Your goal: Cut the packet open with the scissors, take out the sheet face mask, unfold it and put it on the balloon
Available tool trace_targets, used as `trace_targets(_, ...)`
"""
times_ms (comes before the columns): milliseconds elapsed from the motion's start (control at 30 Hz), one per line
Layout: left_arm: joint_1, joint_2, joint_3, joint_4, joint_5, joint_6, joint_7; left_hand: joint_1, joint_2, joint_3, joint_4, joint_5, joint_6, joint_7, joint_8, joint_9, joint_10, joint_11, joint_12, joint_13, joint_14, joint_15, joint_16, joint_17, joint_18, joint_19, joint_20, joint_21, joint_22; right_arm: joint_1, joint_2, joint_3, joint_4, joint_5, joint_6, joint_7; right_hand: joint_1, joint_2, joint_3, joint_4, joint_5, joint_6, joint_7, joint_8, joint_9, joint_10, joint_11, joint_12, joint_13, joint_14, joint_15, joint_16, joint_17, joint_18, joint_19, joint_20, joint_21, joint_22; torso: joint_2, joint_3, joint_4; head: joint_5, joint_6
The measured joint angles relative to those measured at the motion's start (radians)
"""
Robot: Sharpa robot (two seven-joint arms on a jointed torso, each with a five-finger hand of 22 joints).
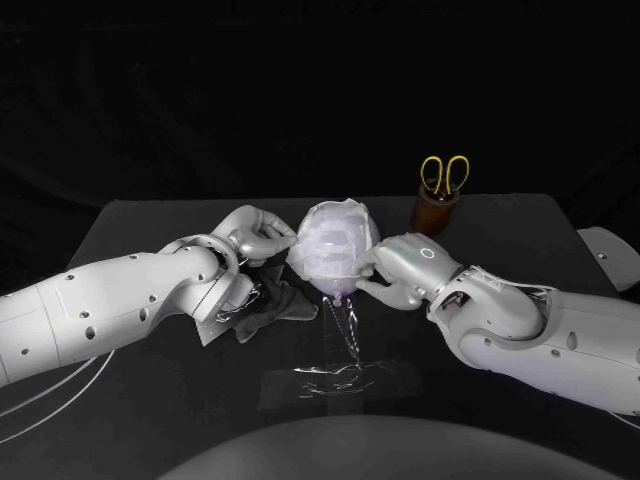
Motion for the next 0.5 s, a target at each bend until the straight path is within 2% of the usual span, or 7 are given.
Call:
trace_targets(133,0.0,-0.001,0.0,-0.001,0.01,-0.017,0.014,-0.016,-0.021,0.049,-0.01,0.0,0.003,-0.002,0.0,0.0,0.019,0.0,0.012,0.027,0.003,-0.003,0.0,0.0,0.0,0.01,0.0,0.009,0.009,0.0,0.0,0.0,0.0,0.0,0.0,0.0,0.0,0.0,0.0,0.0,0.0,0.0,0.0,0.0,0.0,0.0,0.0,0.0,0.0,0.0,0.0,0.0,-0.001,0.0,0.0,0.0,0.0,0.0,0.0,-0.0002,0.0002,0.001,-0.001)
trace_targets(200,0.0,-0.002,0.0,-0.001,0.015,-0.026,0.022,-0.021,-0.027,0.075,-0.017,0.0,0.004,-0.003,0.0,0.0,0.022,-0.002,0.021,0.038,0.003,-0.003,0.0,0.0,-0.015,0.016,-0.005,0.017,0.016,0.0,0.0,0.0,0.0,0.0,0.0,0.0,0.0,0.0,0.0,0.0,0.0,0.0,0.0,0.0,0.0,0.0,0.0,0.0,-0.001,0.0,0.0,0.0,-0.001,0.0,0.0,0.0,0.0,0.0,0.0,-0.0001,0.0002,0.001,-0.001)
trace_targets(300,0.0,-0.003,0.001,-0.004,0.025,-0.043,0.035,-0.03,-0.036,0.099,-0.025,0.0,0.004,-0.003,0.0,0.0,0.03,-0.002,0.023,0.045,0.003,-0.003,0.0,0.0,-0.015,0.019,-0.003,0.022,0.023,0.0,0.0,0.0,0.0,0.0,0.0,0.0,0.0,0.0,0.0,0.0,0.0,0.0,0.0,0.0,0.0,0.0,0.0,0.0,-0.001,0.0,0.0,0.0,-0.001,0.0,0.0,0.0,0.0,-0.001,0.0,-0.0002,0.0002,0.001,-0.001)
trace_targets(333,0.0,-0.003,0.001,-0.005,0.028,-0.049,0.038,-0.038,-0.043,0.114,-0.029,0.001,0.004,-0.003,0.01,0.0,0.035,-0.003,0.027,0.049,0.003,-0.003,0.0,0.0,-0.016,0.022,-0.004,0.024,0.029,0.0,0.0,0.0,0.0,0.0,0.0,0.0,0.0,0.0,0.0,0.0,0.0,0.0,0.0,0.0,0.0,0.0,0.0,0.0,-0.001,0.0,0.0,0.0,-0.001,0.0,0.0,0.0,0.0,-0.001,0.0,-0.0003,0.0002,0.001,-0.001)
trace_targets(500,0.0,-0.003,0.002,-0.01,0.043,-0.073,0.054,-0.04,-0.046,0.127,-0.035,0.001,0.004,-0.003,0.012,0.0,0.041,-0.005,0.029,0.053,0.003,-0.003,0.0,0.0,-0.016,0.023,-0.005,0.026,0.032,0.0,0.0,0.0,-0.001,0.0,0.0,0.0,0.0,0.0,0.0,0.0,0.0,0.0,0.0,0.0,0.001,0.0,0.0,0.0,-0.001,0.0,0.0,0.0,-0.001,0.0,0.0,0.0,0.0,-0.001,0.0,-0.0004,0.0002,0.002,-0.001)
